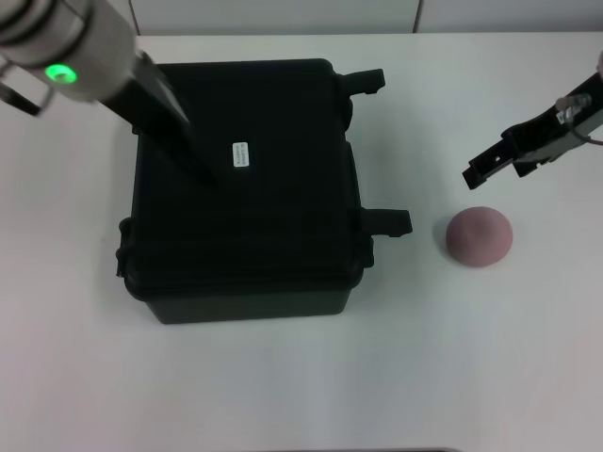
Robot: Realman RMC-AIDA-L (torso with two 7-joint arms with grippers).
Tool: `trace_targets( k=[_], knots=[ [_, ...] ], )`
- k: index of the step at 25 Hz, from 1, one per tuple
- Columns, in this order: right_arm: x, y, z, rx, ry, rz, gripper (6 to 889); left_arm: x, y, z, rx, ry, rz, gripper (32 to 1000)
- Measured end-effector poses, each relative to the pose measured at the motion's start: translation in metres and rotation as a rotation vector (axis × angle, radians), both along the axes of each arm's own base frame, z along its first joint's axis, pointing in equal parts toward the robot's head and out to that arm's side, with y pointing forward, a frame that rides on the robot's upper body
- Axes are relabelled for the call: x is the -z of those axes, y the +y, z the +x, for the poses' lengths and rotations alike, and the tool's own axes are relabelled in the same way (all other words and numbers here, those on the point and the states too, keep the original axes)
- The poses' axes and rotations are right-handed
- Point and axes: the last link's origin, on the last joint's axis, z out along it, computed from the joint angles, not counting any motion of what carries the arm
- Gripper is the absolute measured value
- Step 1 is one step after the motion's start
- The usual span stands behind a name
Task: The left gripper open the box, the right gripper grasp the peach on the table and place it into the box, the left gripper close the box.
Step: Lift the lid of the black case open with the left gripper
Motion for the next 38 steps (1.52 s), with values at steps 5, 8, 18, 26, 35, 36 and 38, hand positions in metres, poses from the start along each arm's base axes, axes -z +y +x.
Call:
trace_targets(
  k=[5,8,18,26,35,36,38],
  knots=[
    [0.000,0.000,0.001,-0.001,-0.001,0.003,848,0.036,-0.017,0.018,0.121,0.048,-0.129,873],
    [0.000,0.001,0.002,-0.002,-0.003,0.010,848,0.057,-0.020,0.028,0.203,0.073,-0.165,870],
    [0.000,0.001,0.002,-0.011,-0.007,0.007,848,0.106,-0.020,0.032,0.311,0.157,-0.243,861],
    [0.005,0.000,0.007,-0.008,-0.003,-0.003,848,0.118,-0.026,0.047,0.344,0.124,-0.280,854],
    [0.006,0.001,0.007,-0.013,-0.003,-0.002,848,0.121,-0.028,0.060,0.389,0.110,-0.275,846],
    [0.006,0.001,0.006,-0.013,-0.004,-0.003,848,0.124,-0.028,0.061,0.401,0.107,-0.274,845],
    [0.006,0.001,0.006,-0.014,-0.004,-0.003,848,0.129,-0.029,0.064,0.423,0.101,-0.276,843]
  ],
)
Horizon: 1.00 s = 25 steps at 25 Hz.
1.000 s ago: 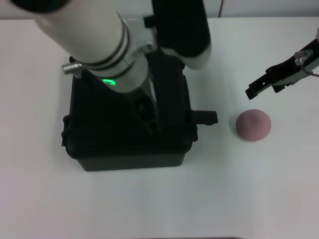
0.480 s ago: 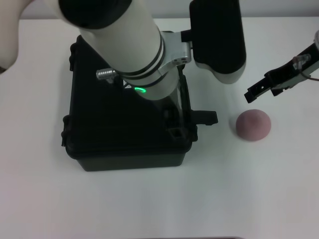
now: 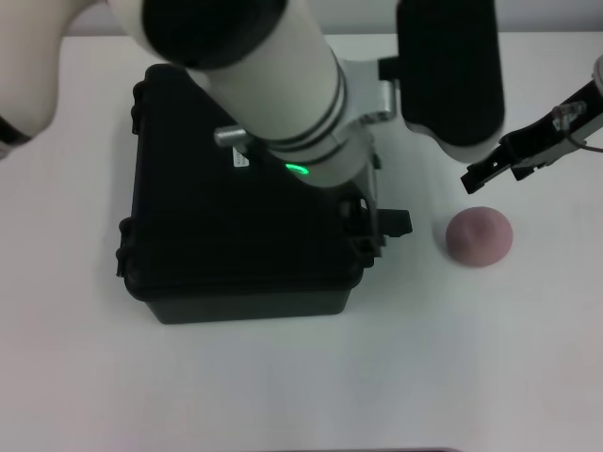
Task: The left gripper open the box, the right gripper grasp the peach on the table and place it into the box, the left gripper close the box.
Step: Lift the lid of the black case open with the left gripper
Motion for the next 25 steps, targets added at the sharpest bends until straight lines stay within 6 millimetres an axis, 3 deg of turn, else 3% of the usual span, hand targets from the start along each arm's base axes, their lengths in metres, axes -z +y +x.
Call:
trace_targets(
  k=[4,25],
  knots=[
    [0.000,0.000,0.000,-0.001,0.000,0.000,848,0.015,-0.004,0.003,0.028,-0.007,-0.034,839],
    [0.002,0.001,0.000,-0.012,0.000,-0.002,847,0.051,0.012,-0.003,0.071,0.013,-0.051,820]
  ],
)
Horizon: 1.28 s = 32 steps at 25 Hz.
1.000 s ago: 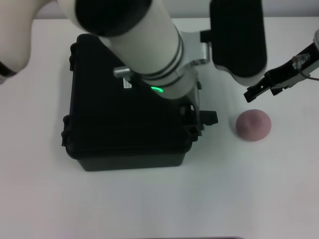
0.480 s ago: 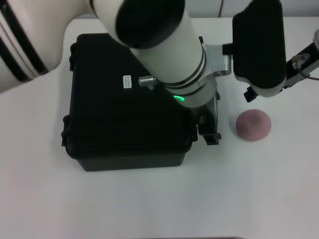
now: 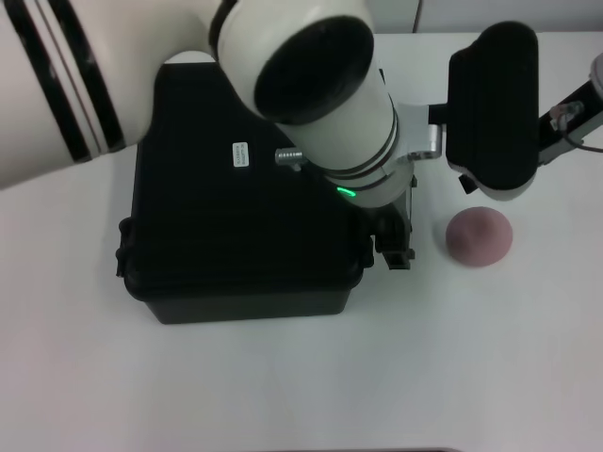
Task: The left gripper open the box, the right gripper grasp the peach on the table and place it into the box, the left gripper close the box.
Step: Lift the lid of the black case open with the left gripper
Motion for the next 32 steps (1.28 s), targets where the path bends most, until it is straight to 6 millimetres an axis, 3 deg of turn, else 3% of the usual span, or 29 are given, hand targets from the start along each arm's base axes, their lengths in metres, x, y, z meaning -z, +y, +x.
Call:
trace_targets(
  k=[12,32],
  knots=[
    [0.005,0.001,0.002,0.004,0.003,-0.002,847,0.011,0.007,-0.016,-0.016,0.044,-0.004,809],
    [0.006,0.002,0.003,-0.006,0.001,0.003,847,0.010,0.013,-0.024,-0.033,0.070,0.006,791]
  ],
)
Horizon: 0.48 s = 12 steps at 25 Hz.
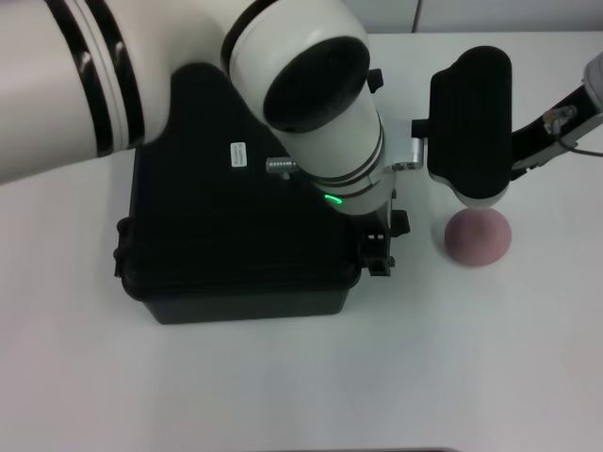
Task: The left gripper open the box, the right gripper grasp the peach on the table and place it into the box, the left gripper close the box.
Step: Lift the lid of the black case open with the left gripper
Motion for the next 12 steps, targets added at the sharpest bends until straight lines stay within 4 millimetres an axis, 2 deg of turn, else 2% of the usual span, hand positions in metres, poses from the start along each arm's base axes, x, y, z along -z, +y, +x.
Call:
trace_targets(
  k=[11,12],
  knots=[
    [-0.0001,-0.0007,0.0022,0.003,-0.001,0.002,846,-0.0001,-0.0035,-0.0004,-0.004,0.000,-0.035,781],
    [-0.0001,-0.0007,0.0022,0.003,-0.001,0.002,846,0.0001,-0.0036,-0.0005,-0.003,0.001,-0.036,682]
  ],
)
